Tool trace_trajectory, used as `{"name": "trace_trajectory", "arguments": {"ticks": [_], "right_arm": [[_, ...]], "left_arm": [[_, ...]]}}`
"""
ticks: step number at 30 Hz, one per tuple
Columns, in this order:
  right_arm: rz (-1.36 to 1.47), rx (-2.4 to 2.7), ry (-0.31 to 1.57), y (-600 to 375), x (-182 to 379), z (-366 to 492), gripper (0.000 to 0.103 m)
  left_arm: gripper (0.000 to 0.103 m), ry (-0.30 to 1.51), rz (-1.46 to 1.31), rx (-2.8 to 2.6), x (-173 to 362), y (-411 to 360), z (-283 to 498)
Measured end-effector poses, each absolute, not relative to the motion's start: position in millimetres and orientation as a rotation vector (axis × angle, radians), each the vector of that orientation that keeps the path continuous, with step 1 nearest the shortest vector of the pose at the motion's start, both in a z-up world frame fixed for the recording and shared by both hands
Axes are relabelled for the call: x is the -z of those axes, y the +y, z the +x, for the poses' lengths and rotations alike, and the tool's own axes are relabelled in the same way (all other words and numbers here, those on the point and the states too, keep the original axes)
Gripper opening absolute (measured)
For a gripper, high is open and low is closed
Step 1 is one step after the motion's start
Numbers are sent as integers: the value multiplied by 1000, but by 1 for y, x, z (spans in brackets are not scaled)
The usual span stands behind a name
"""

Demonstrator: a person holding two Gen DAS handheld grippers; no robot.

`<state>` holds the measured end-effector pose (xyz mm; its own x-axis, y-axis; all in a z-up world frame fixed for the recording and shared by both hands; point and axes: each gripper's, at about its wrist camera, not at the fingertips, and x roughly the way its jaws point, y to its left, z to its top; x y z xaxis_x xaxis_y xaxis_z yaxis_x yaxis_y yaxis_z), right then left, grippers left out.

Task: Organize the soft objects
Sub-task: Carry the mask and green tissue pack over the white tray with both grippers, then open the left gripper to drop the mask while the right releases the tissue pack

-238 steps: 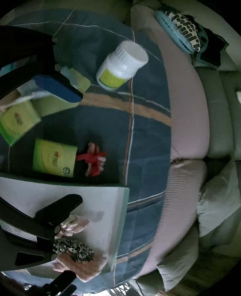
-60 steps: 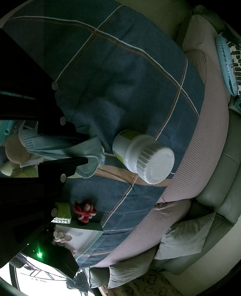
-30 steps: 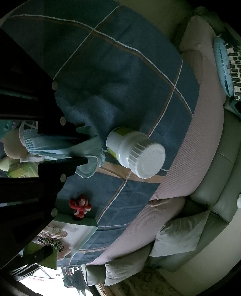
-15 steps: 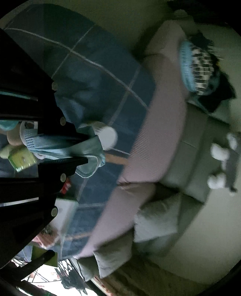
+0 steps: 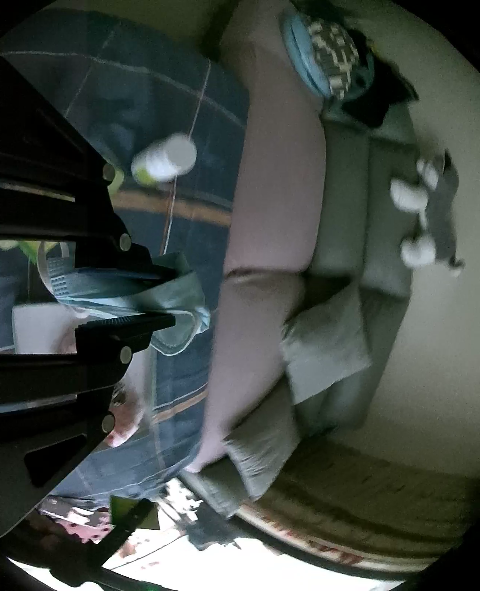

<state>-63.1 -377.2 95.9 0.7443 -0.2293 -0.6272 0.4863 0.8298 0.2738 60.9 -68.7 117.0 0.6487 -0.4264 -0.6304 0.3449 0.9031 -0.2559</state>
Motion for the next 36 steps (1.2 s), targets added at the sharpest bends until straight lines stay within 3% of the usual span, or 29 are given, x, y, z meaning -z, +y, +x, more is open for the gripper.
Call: {"name": "trace_trajectory", "arguments": {"ticks": [10,23,36], "right_arm": [[451,462,793,-402,-48,-51,23],[445,466,1065,-403,30,-29,23],[456,451,1098,-405,40,-26,25]], "left_arm": [[18,911,16,528,-63,-149,74],[18,1064,86,469,15,-184,100],[19,1138,99,437,46,-186,109]]}}
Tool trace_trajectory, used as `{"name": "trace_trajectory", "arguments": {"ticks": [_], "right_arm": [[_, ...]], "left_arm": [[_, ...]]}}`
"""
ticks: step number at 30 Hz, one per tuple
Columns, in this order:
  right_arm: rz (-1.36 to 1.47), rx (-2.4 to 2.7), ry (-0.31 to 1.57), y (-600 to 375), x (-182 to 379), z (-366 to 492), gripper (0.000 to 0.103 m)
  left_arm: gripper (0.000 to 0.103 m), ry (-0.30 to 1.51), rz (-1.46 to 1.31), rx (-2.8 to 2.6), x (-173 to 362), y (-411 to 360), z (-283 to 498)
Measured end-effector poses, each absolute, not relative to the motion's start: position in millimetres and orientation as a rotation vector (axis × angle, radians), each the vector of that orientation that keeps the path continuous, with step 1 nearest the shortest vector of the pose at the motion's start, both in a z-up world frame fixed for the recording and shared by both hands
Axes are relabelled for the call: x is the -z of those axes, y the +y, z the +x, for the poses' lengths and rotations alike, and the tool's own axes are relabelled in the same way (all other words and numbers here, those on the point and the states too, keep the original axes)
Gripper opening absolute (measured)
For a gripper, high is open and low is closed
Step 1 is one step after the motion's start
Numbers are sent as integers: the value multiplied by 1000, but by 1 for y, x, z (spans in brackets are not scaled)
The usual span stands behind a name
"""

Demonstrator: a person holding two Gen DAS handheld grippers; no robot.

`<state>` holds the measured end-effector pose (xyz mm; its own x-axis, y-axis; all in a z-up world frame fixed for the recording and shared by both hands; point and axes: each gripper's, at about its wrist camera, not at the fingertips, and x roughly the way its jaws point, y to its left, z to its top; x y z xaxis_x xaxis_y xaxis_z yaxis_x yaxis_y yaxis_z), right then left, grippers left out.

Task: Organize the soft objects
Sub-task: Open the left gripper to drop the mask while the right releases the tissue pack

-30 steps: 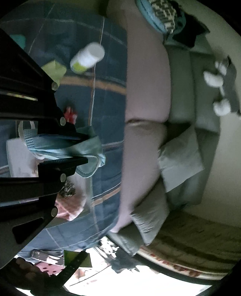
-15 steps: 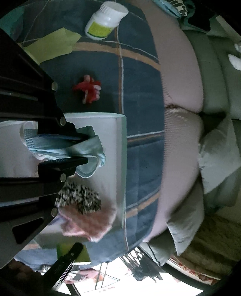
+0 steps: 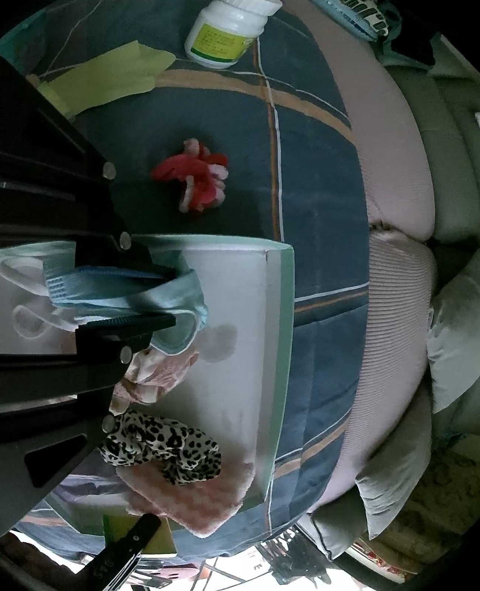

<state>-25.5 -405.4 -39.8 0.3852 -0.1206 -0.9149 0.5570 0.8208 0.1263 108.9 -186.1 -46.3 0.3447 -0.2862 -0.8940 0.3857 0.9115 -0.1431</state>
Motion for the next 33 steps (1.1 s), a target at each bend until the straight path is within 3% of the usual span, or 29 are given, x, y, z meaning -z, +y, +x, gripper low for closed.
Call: {"name": "trace_trajectory", "arguments": {"ticks": [3,4,5,9,11,25,26,28,33], "right_arm": [[445,462,1083,-404,32,-27,25],[441,471,1082,-403,31,-27,25],[436,475,1081,-403,29,-28,25],[428,483,1078,-402,25,-28,29],[423,487,1077,-401,23,-28,32],[399,493,1056,-398,12,-29,42],[396,493,1058,-398,12,-29,44],[388,500,1053,-396,10,-29,59],[364,499,1056,-393,10,-26,68]], "left_arm": [[36,1142,85,443,43,-184,109],[48,1139,80,443,41,-183,108],[53,1136,76,443,39,-183,108],[58,1129,69,459,31,-182,105],[66,1116,86,448,27,-183,104],[70,1104,112,392,20,-173,104],[78,1102,112,389,20,-172,104],[84,1095,111,387,19,-171,104],[88,1079,107,378,17,-169,103]]}}
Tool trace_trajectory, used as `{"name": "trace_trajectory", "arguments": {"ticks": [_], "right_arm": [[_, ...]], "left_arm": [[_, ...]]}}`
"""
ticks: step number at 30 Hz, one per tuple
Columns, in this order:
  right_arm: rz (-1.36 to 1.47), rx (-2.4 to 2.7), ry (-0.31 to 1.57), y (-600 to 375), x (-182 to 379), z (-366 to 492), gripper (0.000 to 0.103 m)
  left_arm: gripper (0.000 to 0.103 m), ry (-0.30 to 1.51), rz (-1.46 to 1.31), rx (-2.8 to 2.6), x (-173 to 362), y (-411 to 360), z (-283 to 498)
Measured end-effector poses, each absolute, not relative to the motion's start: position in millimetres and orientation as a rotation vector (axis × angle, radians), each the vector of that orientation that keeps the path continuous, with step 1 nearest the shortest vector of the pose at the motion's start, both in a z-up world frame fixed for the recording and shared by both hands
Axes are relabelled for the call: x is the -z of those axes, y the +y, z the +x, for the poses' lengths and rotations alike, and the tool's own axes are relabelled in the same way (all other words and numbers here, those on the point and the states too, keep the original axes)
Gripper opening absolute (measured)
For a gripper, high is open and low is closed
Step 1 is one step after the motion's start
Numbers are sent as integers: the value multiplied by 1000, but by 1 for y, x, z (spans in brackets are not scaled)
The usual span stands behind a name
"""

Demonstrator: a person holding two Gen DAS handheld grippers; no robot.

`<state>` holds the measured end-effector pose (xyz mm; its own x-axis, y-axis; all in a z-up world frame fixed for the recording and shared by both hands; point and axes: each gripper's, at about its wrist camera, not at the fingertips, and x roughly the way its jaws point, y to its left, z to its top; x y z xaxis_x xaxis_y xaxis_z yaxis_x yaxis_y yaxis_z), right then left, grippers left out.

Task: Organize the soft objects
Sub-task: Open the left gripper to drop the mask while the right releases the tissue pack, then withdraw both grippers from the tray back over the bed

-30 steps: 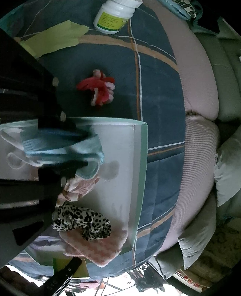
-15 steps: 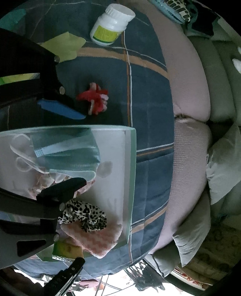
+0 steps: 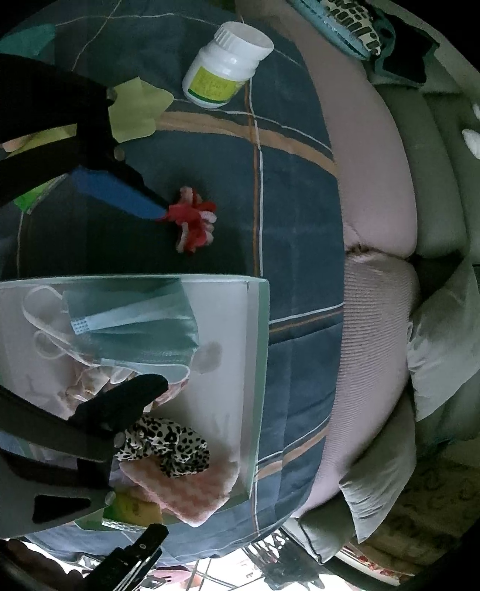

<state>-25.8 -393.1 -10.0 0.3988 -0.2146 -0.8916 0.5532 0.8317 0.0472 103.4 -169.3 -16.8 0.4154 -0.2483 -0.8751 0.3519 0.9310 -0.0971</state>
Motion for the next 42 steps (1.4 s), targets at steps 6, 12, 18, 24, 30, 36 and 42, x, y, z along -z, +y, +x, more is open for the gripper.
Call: {"name": "trace_trajectory", "arguments": {"ticks": [6,12,18,24,30,36,42], "right_arm": [[346,481,1057,-387,11,-22,79],[343,472,1050,-383,11,-20,87],[350,470,1035,-382,8,-21,91],[387,451,988,-382,-1,-24,102],[358,419,970,-366,-10,-18,102],[323,326,945,-332,-18,-7,102],[285,203,947,-287,-18,9,102]], "left_arm": [[91,1060,120,328,17,-163,106],[101,1060,58,303,18,-150,110],[101,1077,29,285,19,-139,114],[101,1063,-30,198,10,-100,118],[101,1033,-56,92,3,-56,114],[101,1002,-103,-24,-6,-4,103],[101,969,-147,-110,-13,41,94]]}}
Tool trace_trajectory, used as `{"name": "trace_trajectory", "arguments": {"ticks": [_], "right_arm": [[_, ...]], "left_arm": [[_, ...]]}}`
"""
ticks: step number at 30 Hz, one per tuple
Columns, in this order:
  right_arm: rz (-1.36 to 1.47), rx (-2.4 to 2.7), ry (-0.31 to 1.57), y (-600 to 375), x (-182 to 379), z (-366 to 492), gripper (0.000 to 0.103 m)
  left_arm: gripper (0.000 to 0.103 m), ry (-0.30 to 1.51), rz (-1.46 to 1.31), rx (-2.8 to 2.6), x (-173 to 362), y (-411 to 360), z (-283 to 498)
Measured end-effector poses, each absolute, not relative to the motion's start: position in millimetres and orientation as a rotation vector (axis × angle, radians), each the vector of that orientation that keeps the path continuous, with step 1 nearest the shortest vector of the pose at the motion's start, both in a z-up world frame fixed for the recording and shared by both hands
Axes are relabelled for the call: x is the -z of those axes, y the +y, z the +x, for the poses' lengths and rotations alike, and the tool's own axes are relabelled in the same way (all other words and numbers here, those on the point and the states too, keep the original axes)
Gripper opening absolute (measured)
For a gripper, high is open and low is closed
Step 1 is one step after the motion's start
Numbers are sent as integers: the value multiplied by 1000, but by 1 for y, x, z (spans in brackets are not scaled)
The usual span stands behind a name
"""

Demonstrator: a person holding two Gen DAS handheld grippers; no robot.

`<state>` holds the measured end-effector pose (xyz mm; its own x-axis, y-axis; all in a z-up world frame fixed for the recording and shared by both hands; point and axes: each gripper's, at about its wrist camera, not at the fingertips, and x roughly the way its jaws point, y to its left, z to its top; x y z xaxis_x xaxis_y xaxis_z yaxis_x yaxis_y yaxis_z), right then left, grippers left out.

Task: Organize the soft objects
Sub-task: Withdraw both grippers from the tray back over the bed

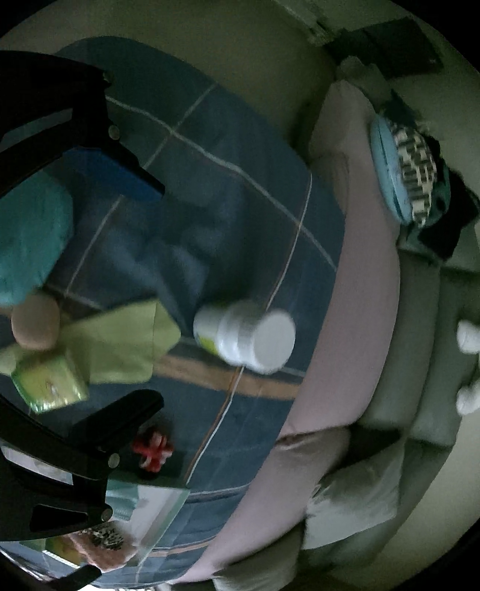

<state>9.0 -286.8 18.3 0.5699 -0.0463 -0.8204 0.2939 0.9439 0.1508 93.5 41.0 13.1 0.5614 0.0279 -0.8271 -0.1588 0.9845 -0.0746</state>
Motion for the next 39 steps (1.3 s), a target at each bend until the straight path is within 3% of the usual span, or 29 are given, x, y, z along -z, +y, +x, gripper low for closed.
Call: {"name": "trace_trajectory", "arguments": {"ticks": [17,39], "right_arm": [[165,-16,1013,-182,7,43,102],[87,-180,1095,-123,38,51,102]], "left_arm": [[101,955,-343,-222,-1,127,81],[101,1113,-166,-49,12,77,97]]}}
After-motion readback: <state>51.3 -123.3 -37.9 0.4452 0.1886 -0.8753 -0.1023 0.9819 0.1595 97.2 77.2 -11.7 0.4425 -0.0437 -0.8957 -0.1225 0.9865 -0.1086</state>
